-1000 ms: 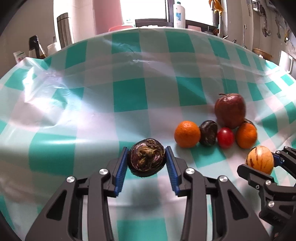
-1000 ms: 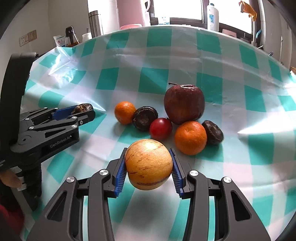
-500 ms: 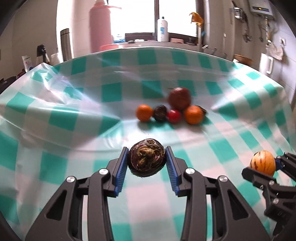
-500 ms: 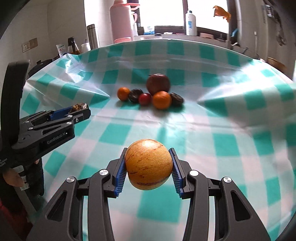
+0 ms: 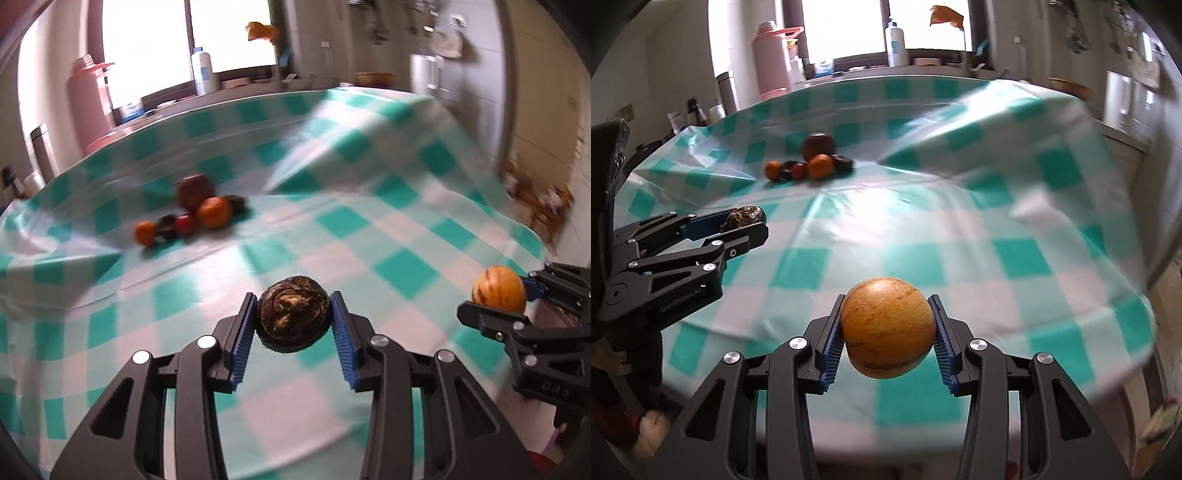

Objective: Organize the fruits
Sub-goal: 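Carry the pepino and dark fruit to the white box and open both tools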

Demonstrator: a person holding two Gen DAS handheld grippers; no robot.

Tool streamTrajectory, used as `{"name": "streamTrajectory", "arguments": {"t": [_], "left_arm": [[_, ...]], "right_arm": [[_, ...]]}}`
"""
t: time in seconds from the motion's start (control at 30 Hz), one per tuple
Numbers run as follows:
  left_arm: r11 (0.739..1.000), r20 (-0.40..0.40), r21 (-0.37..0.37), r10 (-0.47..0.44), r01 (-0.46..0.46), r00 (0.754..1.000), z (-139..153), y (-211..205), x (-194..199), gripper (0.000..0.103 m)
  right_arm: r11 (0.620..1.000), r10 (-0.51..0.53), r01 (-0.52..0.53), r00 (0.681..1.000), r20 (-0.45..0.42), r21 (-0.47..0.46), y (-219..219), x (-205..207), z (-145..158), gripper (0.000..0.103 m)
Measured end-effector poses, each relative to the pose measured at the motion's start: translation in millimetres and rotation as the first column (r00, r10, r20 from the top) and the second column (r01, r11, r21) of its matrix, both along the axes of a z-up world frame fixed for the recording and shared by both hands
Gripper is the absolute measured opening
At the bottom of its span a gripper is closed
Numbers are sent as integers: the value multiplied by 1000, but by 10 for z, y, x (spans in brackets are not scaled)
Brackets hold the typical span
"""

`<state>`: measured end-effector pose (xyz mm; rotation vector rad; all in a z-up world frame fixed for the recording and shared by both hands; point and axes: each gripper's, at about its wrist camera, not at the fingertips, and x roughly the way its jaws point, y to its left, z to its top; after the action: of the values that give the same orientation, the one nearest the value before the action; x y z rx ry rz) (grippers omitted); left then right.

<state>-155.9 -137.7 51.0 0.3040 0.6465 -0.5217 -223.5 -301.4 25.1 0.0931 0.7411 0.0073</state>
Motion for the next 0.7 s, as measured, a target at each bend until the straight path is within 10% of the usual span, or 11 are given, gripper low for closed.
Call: {"name": "streamTrajectory", "arguments": {"t": [0.33, 0.7], "left_arm": [[961, -7, 75, -266, 266, 964, -33, -894, -754, 40], [774, -135, 227, -576, 591, 806, -700, -1843, -1627, 40]], "right_arm": [[974, -220, 221, 975, -23, 40, -893, -837, -253, 44], [892, -436, 452, 864, -252, 7, -1697, -1346, -1141, 44]]}}
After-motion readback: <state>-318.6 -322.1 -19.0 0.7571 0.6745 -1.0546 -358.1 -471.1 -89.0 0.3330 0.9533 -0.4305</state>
